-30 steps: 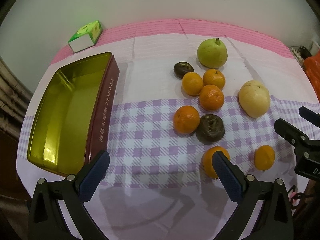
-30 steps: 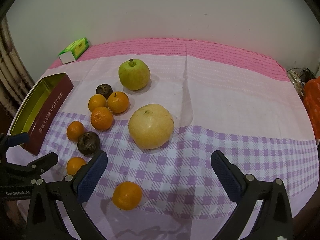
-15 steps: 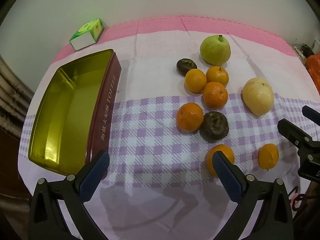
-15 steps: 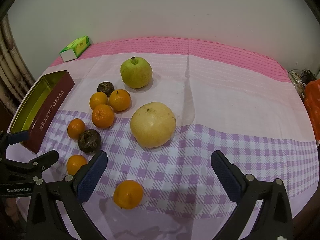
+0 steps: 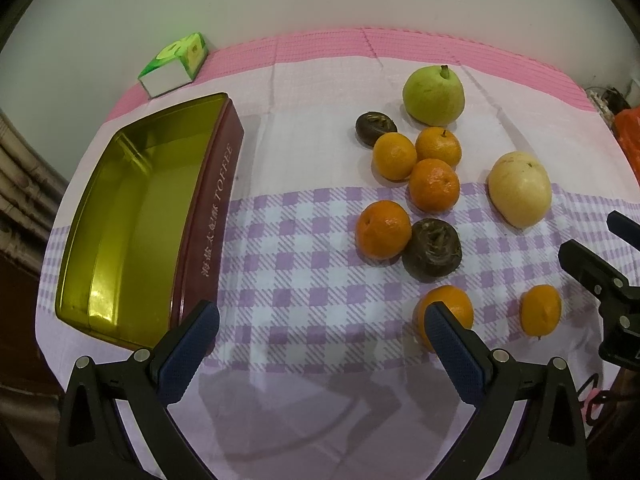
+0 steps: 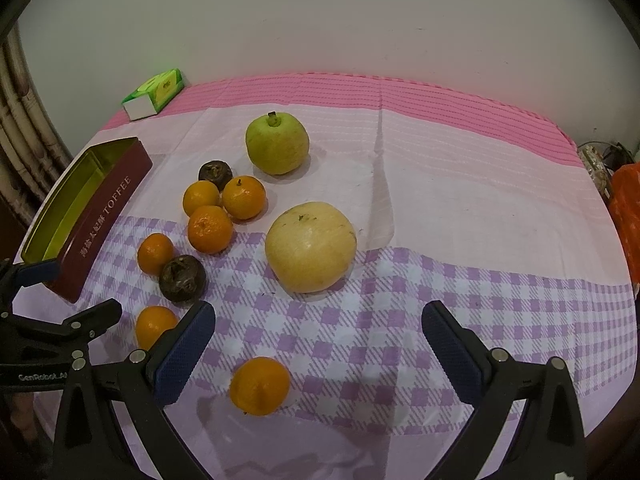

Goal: Organize fruits

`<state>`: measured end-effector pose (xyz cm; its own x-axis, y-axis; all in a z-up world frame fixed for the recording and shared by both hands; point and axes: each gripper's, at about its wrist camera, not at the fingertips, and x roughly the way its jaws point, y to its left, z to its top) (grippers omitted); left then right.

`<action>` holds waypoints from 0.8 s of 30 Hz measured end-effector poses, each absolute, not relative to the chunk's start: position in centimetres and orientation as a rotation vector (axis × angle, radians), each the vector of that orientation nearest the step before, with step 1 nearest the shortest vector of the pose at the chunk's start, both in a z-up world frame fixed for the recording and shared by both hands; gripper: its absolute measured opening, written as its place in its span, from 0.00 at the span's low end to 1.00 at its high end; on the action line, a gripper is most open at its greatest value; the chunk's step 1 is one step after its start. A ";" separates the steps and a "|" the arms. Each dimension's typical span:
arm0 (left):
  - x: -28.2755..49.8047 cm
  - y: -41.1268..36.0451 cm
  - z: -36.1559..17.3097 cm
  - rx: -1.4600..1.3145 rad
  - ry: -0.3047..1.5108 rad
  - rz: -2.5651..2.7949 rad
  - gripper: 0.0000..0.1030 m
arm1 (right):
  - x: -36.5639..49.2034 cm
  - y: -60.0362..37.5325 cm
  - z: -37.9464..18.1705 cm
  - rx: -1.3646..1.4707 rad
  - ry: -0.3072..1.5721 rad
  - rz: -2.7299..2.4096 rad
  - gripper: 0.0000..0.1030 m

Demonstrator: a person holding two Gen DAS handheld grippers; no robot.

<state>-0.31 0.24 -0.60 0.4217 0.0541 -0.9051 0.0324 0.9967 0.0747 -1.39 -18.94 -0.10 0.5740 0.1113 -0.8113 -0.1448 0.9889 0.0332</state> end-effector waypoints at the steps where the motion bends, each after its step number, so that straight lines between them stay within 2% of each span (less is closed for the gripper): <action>1: -0.3 0.3 -0.6 0.085 1.137 0.013 0.98 | -1.4 -18.9 -0.1 -0.039 0.949 0.150 0.99; 24: -0.2 0.9 -1.0 0.068 1.148 0.023 0.98 | -2.3 -18.4 -0.4 -0.058 0.963 0.172 0.98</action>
<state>-0.18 0.88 -0.96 0.4103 0.0531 -0.9104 0.0163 0.9977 0.0655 -2.32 -18.42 -0.39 0.5584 0.1197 -0.8209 -0.1711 0.9849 0.0272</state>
